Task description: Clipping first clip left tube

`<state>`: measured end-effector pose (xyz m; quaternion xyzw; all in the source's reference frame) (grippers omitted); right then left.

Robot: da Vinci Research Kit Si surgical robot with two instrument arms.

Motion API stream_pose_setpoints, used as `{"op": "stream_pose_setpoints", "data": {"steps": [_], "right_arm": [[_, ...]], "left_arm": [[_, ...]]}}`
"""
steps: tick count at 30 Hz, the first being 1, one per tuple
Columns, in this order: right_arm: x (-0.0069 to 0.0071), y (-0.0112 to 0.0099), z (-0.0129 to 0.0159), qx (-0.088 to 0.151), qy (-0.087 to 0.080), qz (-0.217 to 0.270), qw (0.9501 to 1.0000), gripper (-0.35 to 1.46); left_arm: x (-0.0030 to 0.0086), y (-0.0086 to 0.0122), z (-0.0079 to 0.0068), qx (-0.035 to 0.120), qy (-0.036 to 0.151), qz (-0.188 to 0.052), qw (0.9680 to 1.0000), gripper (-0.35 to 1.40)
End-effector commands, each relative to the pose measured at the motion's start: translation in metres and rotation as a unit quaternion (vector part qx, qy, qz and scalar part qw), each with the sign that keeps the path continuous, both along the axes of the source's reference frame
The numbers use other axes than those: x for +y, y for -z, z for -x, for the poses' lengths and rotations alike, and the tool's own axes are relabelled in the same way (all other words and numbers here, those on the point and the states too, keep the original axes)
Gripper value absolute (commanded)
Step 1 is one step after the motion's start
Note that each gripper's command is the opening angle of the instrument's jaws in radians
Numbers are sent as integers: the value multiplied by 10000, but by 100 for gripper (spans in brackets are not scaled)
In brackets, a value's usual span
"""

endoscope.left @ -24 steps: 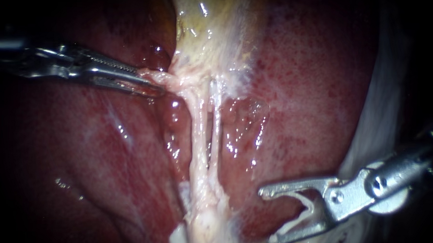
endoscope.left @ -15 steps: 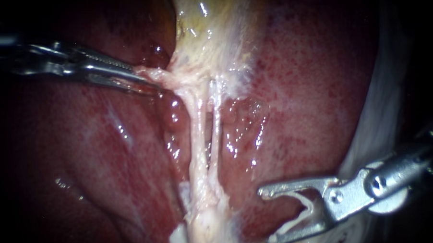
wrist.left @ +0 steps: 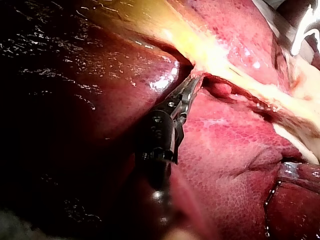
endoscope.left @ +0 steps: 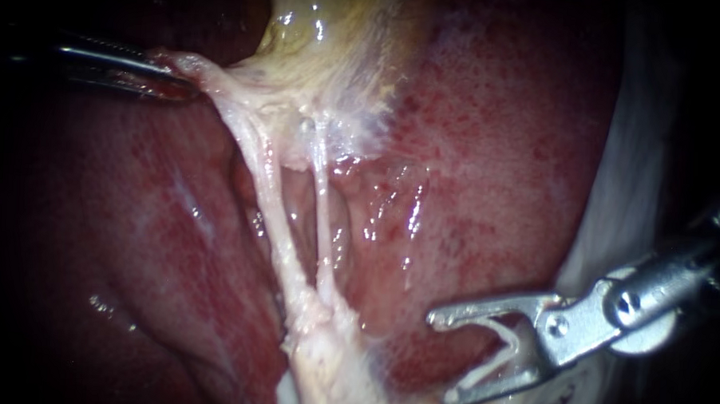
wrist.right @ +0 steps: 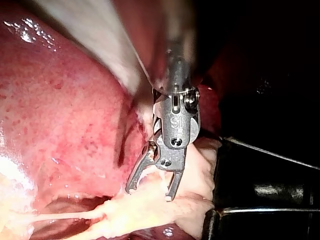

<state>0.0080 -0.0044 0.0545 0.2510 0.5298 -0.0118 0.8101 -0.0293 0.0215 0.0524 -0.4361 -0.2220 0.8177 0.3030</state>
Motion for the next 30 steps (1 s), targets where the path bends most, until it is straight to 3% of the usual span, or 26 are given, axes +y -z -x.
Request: {"op": "stream_pose_setpoints", "data": {"steps": [1,8,16,23,30], "right_arm": [[1,0,-4,5,-17,-3,10000,50],[11,-9,-52,-280,-404,-621,9969,50],[21,-20,-93,-182,-871,-1234,9884,50],[28,-40,-109,-299,-1008,-1471,9835,50],[24,-68,-110,-374,-1064,-1561,9813,50]], "left_arm": [[-1,1,0,3,-2,12,10000,-35],[-3,4,4,14,14,12,10000,-35],[-5,4,7,14,3,35,10000,-35],[-6,4,8,17,7,37,10000,-35],[-6,4,9,12,0,32,10000,-35]]}}
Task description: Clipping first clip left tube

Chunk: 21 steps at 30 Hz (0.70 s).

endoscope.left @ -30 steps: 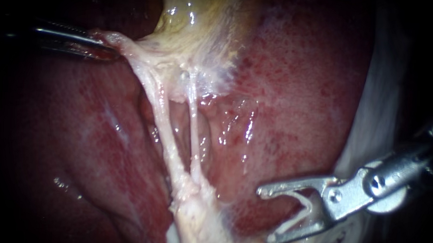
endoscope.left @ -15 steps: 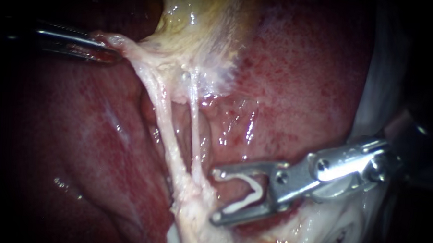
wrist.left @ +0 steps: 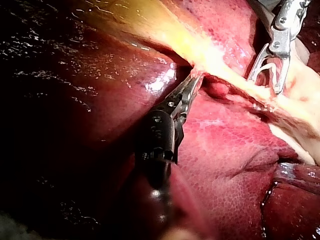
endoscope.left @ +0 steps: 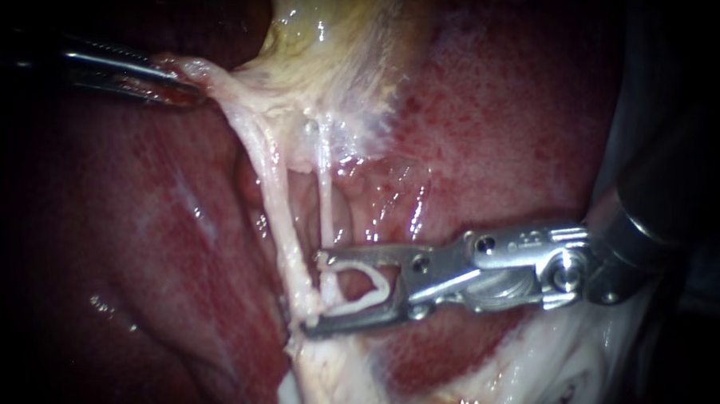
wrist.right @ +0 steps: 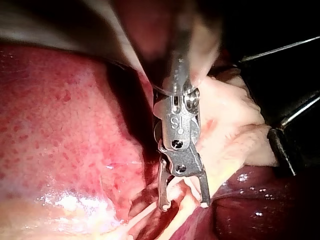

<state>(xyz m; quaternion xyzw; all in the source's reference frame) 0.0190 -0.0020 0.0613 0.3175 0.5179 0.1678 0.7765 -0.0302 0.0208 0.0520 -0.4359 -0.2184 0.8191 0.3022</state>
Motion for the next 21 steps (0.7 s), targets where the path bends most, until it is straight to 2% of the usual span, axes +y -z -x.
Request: {"op": "stream_pose_setpoints", "data": {"steps": [1,8,12,17,18,21], "right_arm": [[-2,-4,-1,-8,-1,-2,10000,50],[-10,-17,-10,7,22,31,10000,50],[-11,-19,-18,125,130,-34,9998,50],[-8,-20,-31,593,488,-134,9970,48],[-8,-20,-35,676,516,-134,9963,48],[-7,-19,-45,788,457,-77,9958,48]], "left_arm": [[0,0,0,-5,-4,-3,10000,-35],[0,0,0,-4,-3,-1,10000,-35],[-1,-1,1,-2,-1,1,10000,-35],[-1,-1,2,-11,-24,20,10000,-35],[-1,-1,3,-10,-23,20,10000,-35],[-1,-1,3,-10,-22,20,10000,-35]]}}
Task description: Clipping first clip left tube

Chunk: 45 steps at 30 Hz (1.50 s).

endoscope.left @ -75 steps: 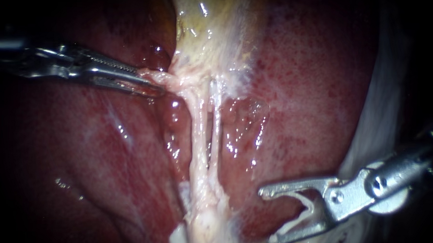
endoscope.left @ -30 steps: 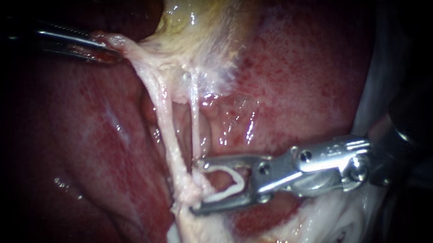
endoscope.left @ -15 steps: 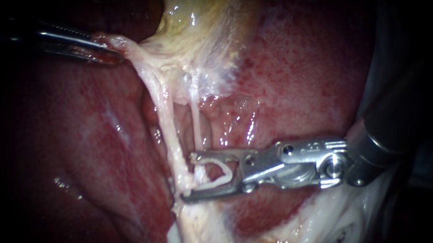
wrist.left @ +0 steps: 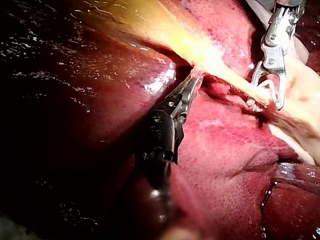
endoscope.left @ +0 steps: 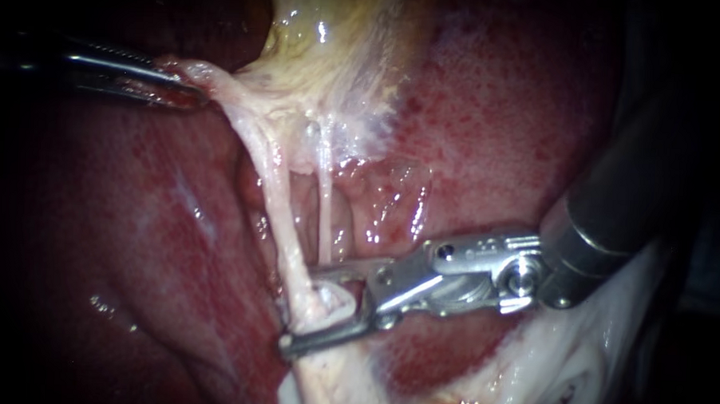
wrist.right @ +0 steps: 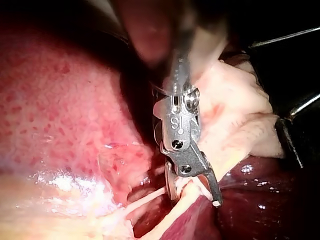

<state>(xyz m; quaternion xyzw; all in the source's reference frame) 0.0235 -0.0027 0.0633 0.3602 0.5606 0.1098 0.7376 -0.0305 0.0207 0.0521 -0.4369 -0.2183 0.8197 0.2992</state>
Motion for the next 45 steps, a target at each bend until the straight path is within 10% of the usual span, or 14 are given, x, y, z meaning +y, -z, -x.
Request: {"op": "stream_pose_setpoints", "data": {"steps": [1,24,45], "right_arm": [[0,1,-3,38,-37,3,10000,48],[-18,61,-21,399,-118,-296,9987,41],[-14,55,-3,-27,-117,-1364,9906,-35]], "left_arm": [[0,0,0,2,2,2,10000,-35],[0,-1,1,-4,-5,-4,10000,-35],[0,-1,1,-4,-5,-3,10000,-35]]}}
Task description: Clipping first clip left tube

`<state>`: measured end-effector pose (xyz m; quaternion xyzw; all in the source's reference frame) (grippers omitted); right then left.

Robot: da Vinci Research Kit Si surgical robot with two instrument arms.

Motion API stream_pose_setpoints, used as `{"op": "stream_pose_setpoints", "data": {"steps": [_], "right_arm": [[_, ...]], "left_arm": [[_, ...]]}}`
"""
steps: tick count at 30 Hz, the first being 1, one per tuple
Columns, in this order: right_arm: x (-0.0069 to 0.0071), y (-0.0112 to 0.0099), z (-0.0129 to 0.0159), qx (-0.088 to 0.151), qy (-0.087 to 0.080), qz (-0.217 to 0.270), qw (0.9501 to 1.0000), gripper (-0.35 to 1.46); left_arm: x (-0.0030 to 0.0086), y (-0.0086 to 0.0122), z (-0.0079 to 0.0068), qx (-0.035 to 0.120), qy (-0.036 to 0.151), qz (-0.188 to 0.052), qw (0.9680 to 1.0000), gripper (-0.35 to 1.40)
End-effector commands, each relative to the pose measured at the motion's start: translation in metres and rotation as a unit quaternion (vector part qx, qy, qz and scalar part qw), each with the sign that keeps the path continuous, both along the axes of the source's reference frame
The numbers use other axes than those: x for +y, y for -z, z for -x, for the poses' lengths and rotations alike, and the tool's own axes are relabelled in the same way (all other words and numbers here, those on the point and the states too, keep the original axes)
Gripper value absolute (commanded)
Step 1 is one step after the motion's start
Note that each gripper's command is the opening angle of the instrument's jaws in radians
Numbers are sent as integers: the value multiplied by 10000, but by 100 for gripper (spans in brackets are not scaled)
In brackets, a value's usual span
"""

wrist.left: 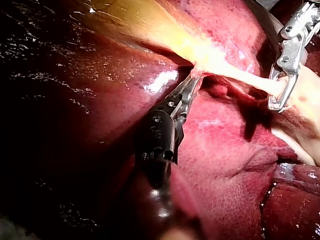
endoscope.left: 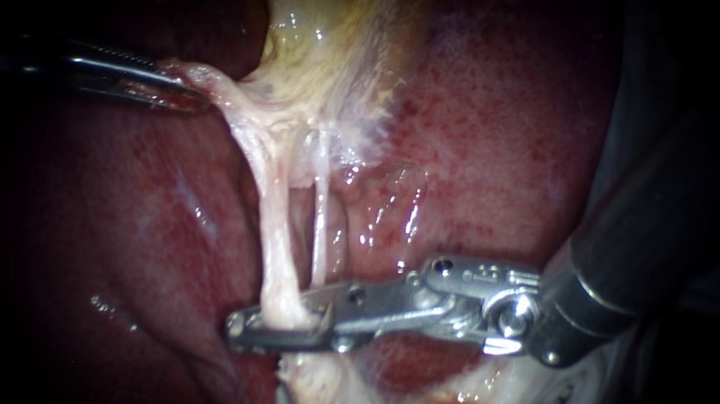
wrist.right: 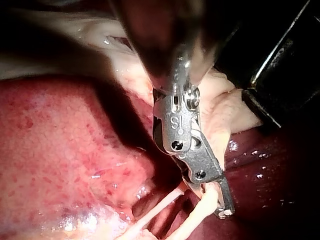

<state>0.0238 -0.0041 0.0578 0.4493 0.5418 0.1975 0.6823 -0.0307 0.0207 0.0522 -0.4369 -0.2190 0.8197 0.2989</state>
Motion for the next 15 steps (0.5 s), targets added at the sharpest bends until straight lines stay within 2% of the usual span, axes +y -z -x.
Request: {"op": "stream_pose_setpoints", "data": {"steps": [1,15], "right_arm": [[0,0,1,12,21,-23,10000,-35],[-2,-4,3,-20,31,-95,9999,-35]], "left_arm": [[0,0,0,0,1,1,10000,-35],[1,-1,1,-1,0,1,10000,-35]]}}
